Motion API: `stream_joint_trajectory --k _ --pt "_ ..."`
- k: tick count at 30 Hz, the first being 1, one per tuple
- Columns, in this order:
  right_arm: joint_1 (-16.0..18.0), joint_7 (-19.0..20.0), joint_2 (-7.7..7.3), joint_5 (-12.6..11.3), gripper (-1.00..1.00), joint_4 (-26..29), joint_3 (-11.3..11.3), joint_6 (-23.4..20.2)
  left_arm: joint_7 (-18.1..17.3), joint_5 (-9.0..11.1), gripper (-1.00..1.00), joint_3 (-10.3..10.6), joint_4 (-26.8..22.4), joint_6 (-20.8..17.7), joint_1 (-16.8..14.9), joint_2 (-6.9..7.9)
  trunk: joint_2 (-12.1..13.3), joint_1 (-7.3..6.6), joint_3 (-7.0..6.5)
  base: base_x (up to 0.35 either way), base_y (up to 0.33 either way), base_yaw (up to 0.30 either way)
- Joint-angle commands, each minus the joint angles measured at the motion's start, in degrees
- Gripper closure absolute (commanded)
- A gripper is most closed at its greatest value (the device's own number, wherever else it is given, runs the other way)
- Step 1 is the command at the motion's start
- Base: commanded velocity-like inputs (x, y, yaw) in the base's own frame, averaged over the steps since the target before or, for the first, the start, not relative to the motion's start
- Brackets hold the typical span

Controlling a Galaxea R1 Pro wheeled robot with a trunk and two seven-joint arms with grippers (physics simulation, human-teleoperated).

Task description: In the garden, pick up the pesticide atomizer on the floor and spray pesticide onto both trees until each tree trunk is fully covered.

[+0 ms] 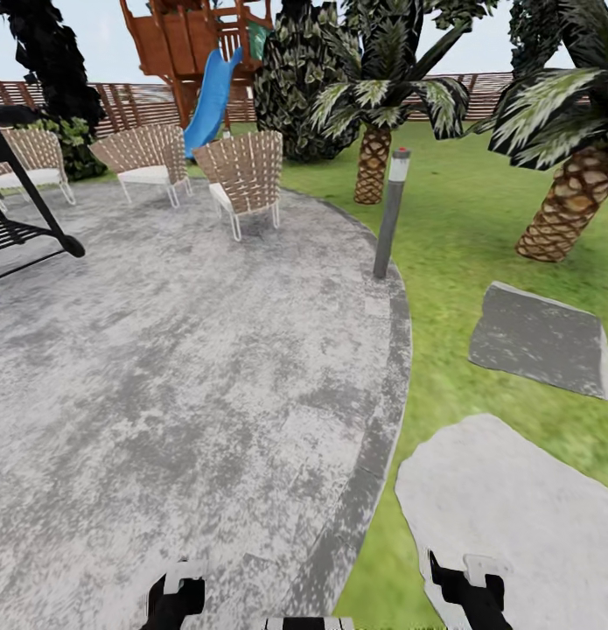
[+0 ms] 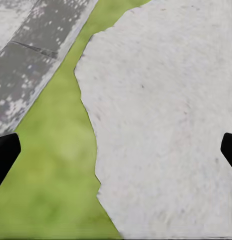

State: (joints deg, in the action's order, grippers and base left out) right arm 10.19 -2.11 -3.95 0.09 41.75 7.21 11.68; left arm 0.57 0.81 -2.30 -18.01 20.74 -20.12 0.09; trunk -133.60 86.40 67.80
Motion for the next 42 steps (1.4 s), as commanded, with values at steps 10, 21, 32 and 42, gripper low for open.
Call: stream_joint_trajectory --k 10,21,32,42 --pt "0.0 0.0 0.0 0.0 -1.0 0.0 0.0 0.0 0.0 0.0 1.0 0.0 0.0 0.0 0.0 0.0 0.0 0.01 0.01 0.0 0.0 -0.3" --pt "0.0 0.0 0.0 0.0 -1.0 0.0 0.0 0.0 0.0 0.0 1.0 0.0 0.0 0.0 0.0 0.0 0.0 0.01 -0.02 0.0 -0.203 -0.3" --pt "0.0 0.0 0.0 0.0 -1.0 0.0 0.0 0.0 0.1 0.0 1.0 0.0 0.0 0.0 0.0 0.0 0.0 0.01 -0.52 0.0 -0.268 -0.278" --pt "0.0 0.0 0.0 0.0 -1.0 -0.1 0.0 0.0 0.1 0.0 1.0 0.0 0.0 0.0 0.0 0.0 0.0 0.01 -1.08 0.0 -0.269 -0.262"
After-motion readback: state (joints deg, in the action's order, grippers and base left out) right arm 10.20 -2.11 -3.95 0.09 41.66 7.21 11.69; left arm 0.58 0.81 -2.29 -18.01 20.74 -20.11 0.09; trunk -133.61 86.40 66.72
